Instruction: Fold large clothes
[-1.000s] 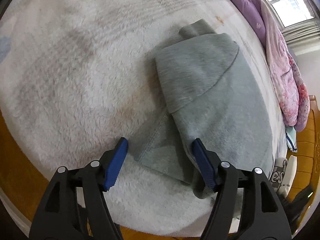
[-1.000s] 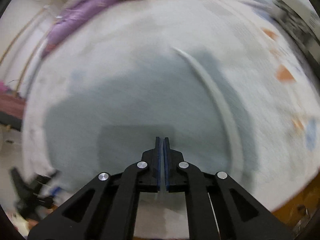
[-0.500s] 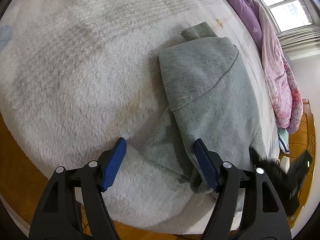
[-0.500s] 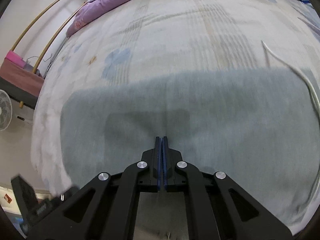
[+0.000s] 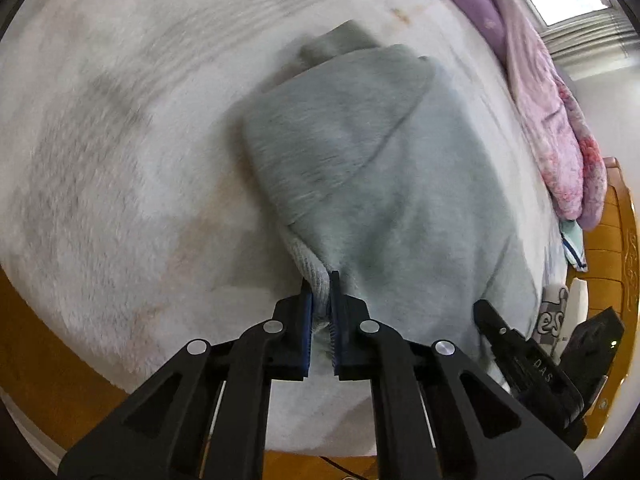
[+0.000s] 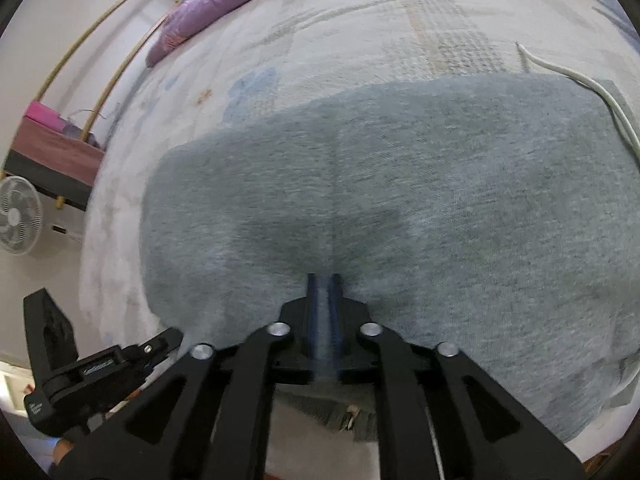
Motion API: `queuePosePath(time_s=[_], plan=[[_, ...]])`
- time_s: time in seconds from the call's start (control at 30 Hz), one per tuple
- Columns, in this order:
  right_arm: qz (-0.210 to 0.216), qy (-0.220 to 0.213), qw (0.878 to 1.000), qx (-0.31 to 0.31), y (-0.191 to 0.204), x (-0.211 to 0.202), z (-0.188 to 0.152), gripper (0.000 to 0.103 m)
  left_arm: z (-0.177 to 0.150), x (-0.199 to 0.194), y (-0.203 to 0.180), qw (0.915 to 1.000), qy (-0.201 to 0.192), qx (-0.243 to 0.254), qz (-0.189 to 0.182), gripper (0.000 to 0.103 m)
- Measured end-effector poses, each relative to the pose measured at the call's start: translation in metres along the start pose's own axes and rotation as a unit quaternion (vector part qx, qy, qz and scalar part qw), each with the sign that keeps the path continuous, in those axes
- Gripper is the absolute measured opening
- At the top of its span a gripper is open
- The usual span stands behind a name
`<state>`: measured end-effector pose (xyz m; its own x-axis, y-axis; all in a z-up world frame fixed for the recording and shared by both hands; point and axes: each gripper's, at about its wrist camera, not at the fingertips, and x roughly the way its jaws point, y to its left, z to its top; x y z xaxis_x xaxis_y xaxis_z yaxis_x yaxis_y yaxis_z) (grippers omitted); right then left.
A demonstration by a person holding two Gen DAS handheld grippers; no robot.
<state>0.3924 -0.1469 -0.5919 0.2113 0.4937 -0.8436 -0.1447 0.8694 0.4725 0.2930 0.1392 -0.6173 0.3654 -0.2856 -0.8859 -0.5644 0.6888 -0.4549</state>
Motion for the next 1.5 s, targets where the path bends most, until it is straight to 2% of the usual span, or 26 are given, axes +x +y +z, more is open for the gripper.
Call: queuePosePath(time_s=[0.03, 0.07, 0.1, 0.13, 0.23, 0.3, 0.43, 0.57, 0.73, 0.8, 0.87, 0.93, 1.0, 1.03, 1.07, 1.1, 1.13, 1.2, 1.33, 1.4, 1.5], plan=[[0.006, -0.003, 1.0, -0.014, 0.007, -0.004, 0.0, 0.035, 0.002, -0.007, -0.004, 0.9998, -0.005, -0.004, -0.017, 0.006], [0.011, -0.004, 1.0, -0.027, 0.013, -0.007, -0.001, 0.06, 0.004, -0.014, -0.009, 0.9996, -0.01, -0.001, -0.025, 0.006], [0.019, -0.008, 0.999, -0.051, 0.023, -0.012, -0.003, 0.07, 0.005, -0.018, -0.013, 0.9995, -0.013, 0.004, -0.028, 0.006], [0.032, -0.016, 0.996, -0.083, 0.037, -0.018, -0.007, 0.076, 0.007, -0.025, -0.019, 0.9992, -0.015, 0.01, -0.035, 0.006], [0.061, -0.008, 0.987, -0.149, 0.066, -0.024, -0.018, 0.076, 0.011, -0.036, -0.03, 0.9984, -0.018, 0.013, -0.051, 0.006], [0.049, -0.007, 0.977, -0.205, 0.088, -0.023, -0.029, 0.076, 0.012, -0.041, -0.034, 0.9979, -0.019, 0.008, -0.062, 0.006], [0.023, -0.025, 0.967, -0.251, 0.113, -0.012, -0.036, 0.076, 0.012, -0.05, -0.036, 0.997, -0.015, 0.002, -0.076, 0.006], [0.013, -0.033, 0.965, -0.262, 0.126, 0.006, -0.033, 0.076, 0.01, -0.057, -0.043, 0.996, -0.016, 0.006, -0.088, 0.006], [0.011, -0.039, 0.973, -0.229, 0.128, 0.025, -0.017, 0.075, 0.008, -0.071, -0.045, 0.9954, -0.028, 0.018, -0.09, 0.006], [0.02, -0.037, 0.974, -0.223, 0.129, 0.026, -0.013, 0.049, 0.01, -0.074, -0.047, 0.9953, -0.031, 0.021, -0.09, 0.007], [0.026, -0.022, 0.979, -0.201, 0.126, 0.027, -0.006, 0.012, 0.009, -0.075, -0.051, 0.9946, -0.033, 0.018, -0.097, 0.007], [0.044, -0.017, 0.987, -0.157, 0.114, 0.024, 0.002, 0.011, 0.008, -0.083, -0.058, 0.9942, -0.053, 0.028, -0.089, 0.007], [0.071, -0.027, 0.992, -0.1, 0.097, 0.011, 0.01, 0.011, 0.008, -0.091, -0.065, 0.9924, -0.067, 0.032, -0.098, 0.013], [0.092, -0.038, 0.993, -0.06, 0.084, 0.001, 0.016, 0.01, 0.008, -0.094, -0.067, 0.9923, -0.072, 0.032, -0.096, 0.022], [0.109, -0.049, 0.993, -0.021, 0.071, -0.008, 0.021, 0.01, 0.008, -0.096, -0.069, 0.9919, -0.079, 0.031, -0.094, 0.037], [0.127, -0.062, 0.99, 0.019, 0.056, -0.018, 0.025, 0.01, 0.007, -0.098, -0.073, 0.9914, -0.089, 0.032, -0.09, 0.045], [0.139, -0.073, 0.986, 0.051, 0.042, -0.028, 0.028, 0.01, 0.007, -0.099, -0.075, 0.9914, -0.095, 0.032, -0.084, 0.048], [0.166, -0.101, 0.973, 0.128, 0.01, -0.048, 0.029, 0.01, 0.004, -0.093, -0.084, 0.9917, -0.091, 0.045, -0.079, 0.048], [0.213, -0.174, 0.929, 0.25, -0.055, -0.096, 0.003, 0.01, -0.005, -0.066, -0.104, 0.9942, -0.057, 0.068, -0.06, 0.05], [0.221, -0.205, 0.907, 0.295, -0.081, -0.114, -0.019, 0.01, -0.014, -0.048, -0.114, 0.9951, -0.033, 0.076, -0.056, 0.051], [0.207, -0.225, 0.881, 0.361, -0.121, -0.126, -0.054, 0.01, -0.027, -0.021, -0.125, 0.9951, -0.004, 0.083, -0.055, 0.055]])
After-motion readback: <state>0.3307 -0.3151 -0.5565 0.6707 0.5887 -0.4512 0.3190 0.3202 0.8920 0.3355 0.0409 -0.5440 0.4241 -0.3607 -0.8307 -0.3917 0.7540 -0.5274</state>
